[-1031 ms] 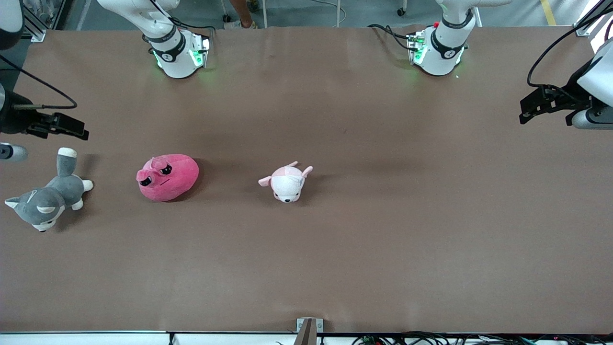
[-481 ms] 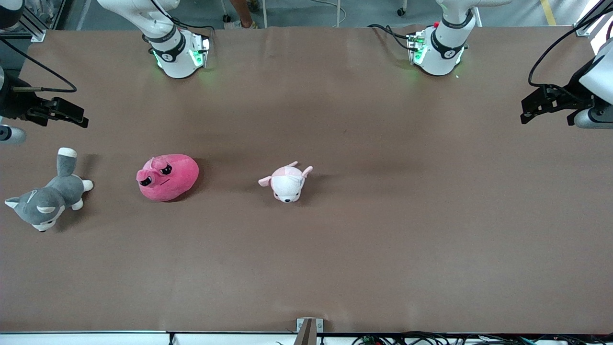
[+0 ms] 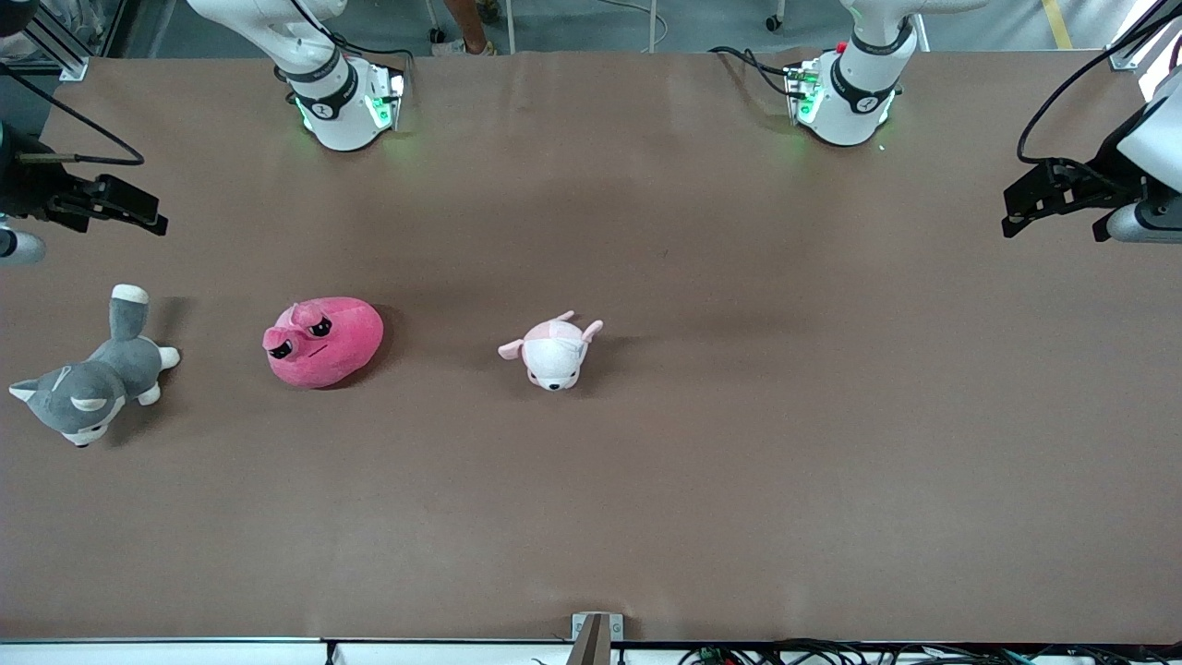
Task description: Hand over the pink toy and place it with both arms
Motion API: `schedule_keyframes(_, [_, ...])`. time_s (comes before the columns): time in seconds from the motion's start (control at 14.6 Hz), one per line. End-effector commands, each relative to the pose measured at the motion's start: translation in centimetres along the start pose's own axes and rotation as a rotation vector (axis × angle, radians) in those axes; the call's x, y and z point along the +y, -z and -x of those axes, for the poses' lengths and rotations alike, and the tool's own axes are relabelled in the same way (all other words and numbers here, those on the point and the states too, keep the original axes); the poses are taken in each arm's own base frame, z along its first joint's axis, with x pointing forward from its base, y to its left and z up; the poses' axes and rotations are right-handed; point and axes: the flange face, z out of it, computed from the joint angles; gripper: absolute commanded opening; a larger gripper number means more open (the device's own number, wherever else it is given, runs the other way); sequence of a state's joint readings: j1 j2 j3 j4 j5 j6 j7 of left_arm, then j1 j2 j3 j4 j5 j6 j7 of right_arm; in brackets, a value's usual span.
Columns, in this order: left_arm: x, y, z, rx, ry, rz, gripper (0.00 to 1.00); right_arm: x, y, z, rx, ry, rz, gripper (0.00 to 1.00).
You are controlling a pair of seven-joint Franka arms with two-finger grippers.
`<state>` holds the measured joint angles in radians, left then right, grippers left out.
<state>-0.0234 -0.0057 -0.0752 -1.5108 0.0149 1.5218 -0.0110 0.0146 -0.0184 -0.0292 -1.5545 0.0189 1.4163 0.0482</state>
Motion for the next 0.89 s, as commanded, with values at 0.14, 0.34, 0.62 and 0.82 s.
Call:
schedule_keyframes(0.14, [-0.2,0.3,-0.4,0.008,0.007,0.014,1.00,0.3,1.4,2.8,0.061,-0.004,-0.002,1.00])
schedule_keyframes(0.34, [-0.2,0.3,-0.4,0.008,0.006,0.014,1.00,-0.1,1.9,3.5,0.098,0.009,-0.002,1.00])
schedule_keyframes(0.62, [-0.3,0.3,-0.4,0.008,0.009,0.014,1.00,-0.5,2.0,3.4,0.107,0.028,0.000,1.00])
schedule_keyframes(0.82, [-0.3,0.3,-0.4,0.009,0.010,0.028,1.00,0.4,1.8,3.4,0.098,0.068,-0.001,1.00])
